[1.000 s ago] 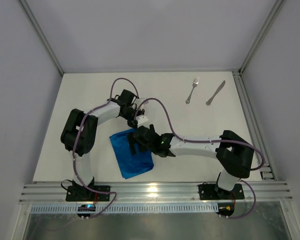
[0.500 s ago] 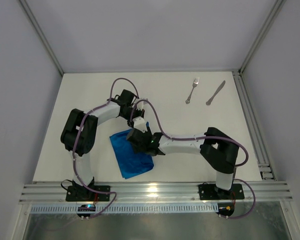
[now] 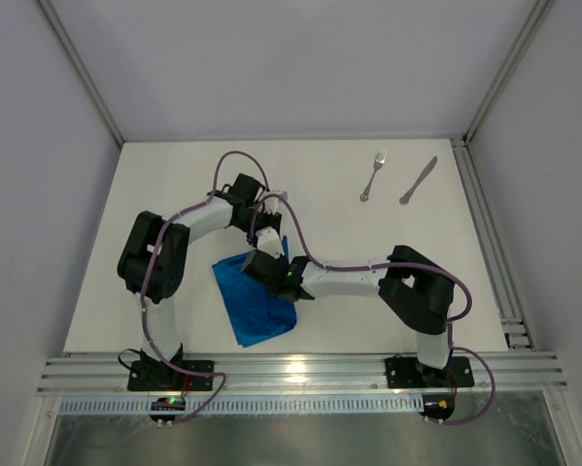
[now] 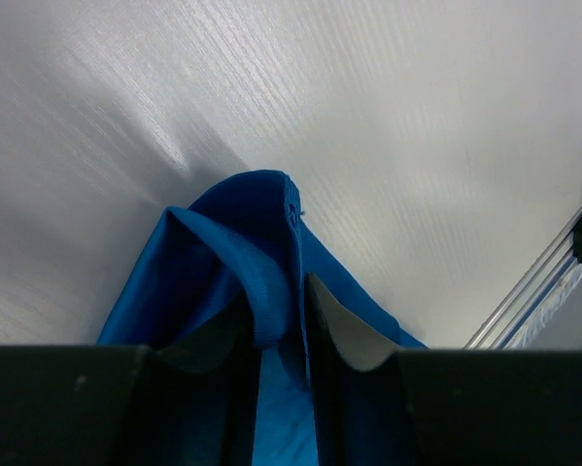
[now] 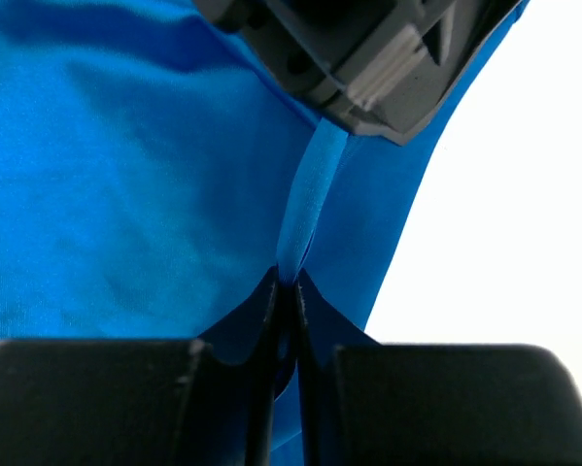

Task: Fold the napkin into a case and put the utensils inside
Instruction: Fold the lower triangle-folded napkin at the center of the board.

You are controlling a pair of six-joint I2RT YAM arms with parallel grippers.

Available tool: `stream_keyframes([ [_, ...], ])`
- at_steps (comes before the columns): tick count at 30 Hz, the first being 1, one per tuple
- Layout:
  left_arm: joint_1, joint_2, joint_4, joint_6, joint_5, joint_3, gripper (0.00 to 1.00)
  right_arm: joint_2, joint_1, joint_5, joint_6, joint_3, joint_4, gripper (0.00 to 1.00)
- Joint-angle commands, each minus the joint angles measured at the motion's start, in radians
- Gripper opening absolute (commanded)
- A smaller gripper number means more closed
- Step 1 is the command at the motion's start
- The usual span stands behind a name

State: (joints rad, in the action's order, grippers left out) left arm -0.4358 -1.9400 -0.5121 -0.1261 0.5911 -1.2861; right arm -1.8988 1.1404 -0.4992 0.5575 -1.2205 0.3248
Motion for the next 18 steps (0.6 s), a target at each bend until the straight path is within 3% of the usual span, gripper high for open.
stream_keyframes([
  [1, 0.020, 0.039, 0.017, 0.006, 0.027, -0.013, 0.26, 0.003, -0.008, -0.033, 0.027, -0.013, -0.009, 0.12],
  [4, 0.034, 0.052, -0.009, 0.022, 0.042, -0.038, 0.38, 0.010, -0.018, -0.018, 0.036, 0.013, -0.029, 0.05],
  [5, 0.052, 0.055, -0.022, 0.032, 0.050, -0.056, 0.47, 0.014, -0.024, -0.013, 0.038, 0.019, -0.039, 0.04],
  [8, 0.100, 0.085, -0.069, 0.052, 0.078, -0.087, 0.55, 0.035, -0.036, 0.013, 0.029, 0.050, -0.079, 0.04],
  [13, 0.176, 0.165, -0.167, 0.169, 0.044, -0.111, 0.55, 0.078, -0.045, 0.077, -0.072, 0.082, -0.133, 0.04],
  [18, 0.166, 0.222, -0.288, 0.325, 0.039, -0.027, 0.38, 0.113, -0.053, 0.137, -0.165, 0.107, -0.187, 0.04],
])
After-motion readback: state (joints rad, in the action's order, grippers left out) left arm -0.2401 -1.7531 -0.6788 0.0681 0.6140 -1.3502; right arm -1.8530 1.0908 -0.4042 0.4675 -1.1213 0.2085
